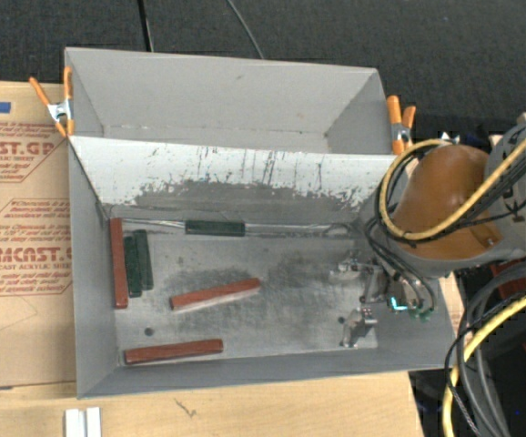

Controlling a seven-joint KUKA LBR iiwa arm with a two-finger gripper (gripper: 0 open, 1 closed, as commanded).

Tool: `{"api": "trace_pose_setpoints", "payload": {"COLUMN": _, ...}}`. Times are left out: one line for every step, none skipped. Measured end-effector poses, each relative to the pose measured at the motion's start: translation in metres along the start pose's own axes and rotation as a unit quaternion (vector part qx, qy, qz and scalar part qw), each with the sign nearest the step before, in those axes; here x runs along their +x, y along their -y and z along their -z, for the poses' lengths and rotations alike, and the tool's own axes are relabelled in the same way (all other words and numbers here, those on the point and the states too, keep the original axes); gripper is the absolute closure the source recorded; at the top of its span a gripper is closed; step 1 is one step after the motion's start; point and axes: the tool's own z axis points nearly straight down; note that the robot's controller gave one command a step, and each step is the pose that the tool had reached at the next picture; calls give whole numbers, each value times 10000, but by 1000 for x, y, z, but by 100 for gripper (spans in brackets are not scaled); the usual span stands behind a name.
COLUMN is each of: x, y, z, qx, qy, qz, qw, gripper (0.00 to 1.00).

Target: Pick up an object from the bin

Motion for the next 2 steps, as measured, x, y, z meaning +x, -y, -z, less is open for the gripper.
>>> {"api": "trace_pose_setpoints", "payload": {"x": -2, "y": 0, "z": 3, "qx": 5, "qy": 38, "qz": 5, "qw": 10000, "gripper": 0}}
{"api": "trace_pose_setpoints", "payload": {"x": -88, "y": -84, "z": -53, "qx": -4, "qy": 65, "qz": 18, "qw": 10000, "gripper": 0}}
